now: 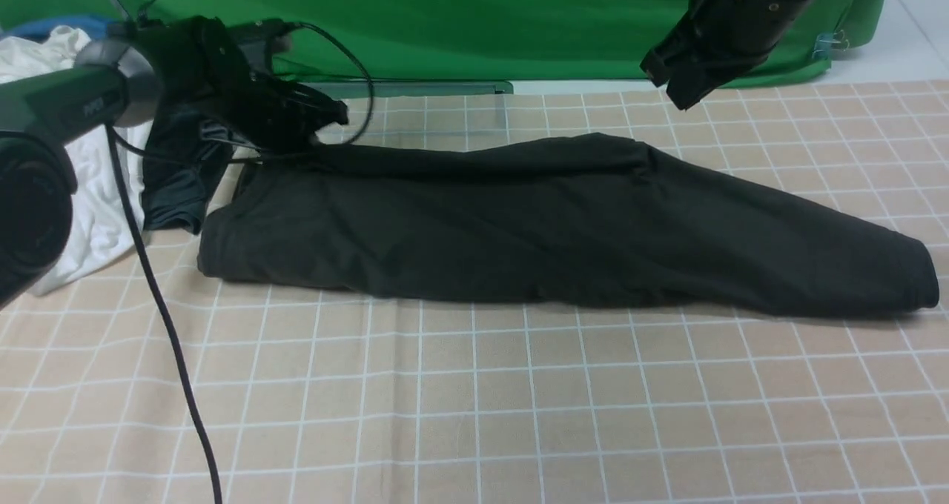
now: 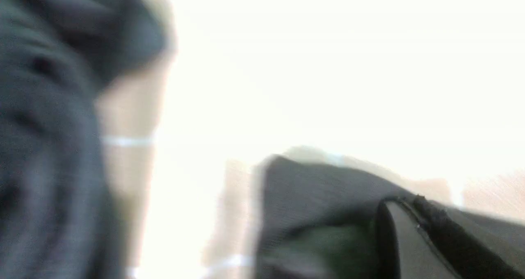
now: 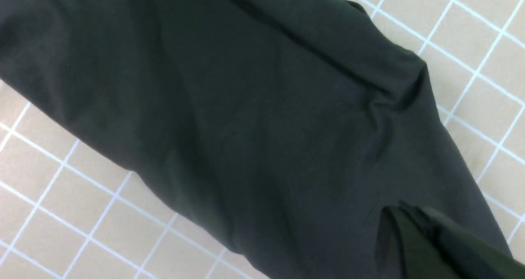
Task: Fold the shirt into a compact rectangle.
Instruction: 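Fold the black garment in half by bringing its near edge over to the far edge, then pull the folded dark garment lengthwise by its ends to straighten it flat on the table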
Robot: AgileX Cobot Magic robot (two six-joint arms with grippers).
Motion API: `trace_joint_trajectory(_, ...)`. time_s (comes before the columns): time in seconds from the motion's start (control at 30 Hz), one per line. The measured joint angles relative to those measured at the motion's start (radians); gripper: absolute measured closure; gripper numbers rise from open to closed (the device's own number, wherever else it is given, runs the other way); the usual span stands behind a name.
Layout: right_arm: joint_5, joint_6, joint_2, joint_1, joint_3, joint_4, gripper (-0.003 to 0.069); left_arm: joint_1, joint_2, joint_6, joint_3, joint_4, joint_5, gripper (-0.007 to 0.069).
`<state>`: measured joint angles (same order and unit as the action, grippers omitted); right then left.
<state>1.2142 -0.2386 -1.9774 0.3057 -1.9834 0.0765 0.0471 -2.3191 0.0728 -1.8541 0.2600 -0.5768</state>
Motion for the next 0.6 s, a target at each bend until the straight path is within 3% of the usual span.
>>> trace_joint_trajectory(0.17,0.002,0.001,0.000,0.000,0.000,0.000,0.0621,-0.036,0.052,0.015,-0.111,-0.018,-0.218,0.0606)
trace_joint_trajectory(0.33,0.003,0.008,0.013,0.000,0.002,0.000,0.0621,-0.032,0.205,0.030,-0.070,-0.080,-0.415,0.0606)
trace_joint_trajectory(0.6,0.006,0.011,0.098,0.000,0.037,0.000,0.0621,-0.032,0.360,-0.012,0.245,-0.135,-0.391,0.0603)
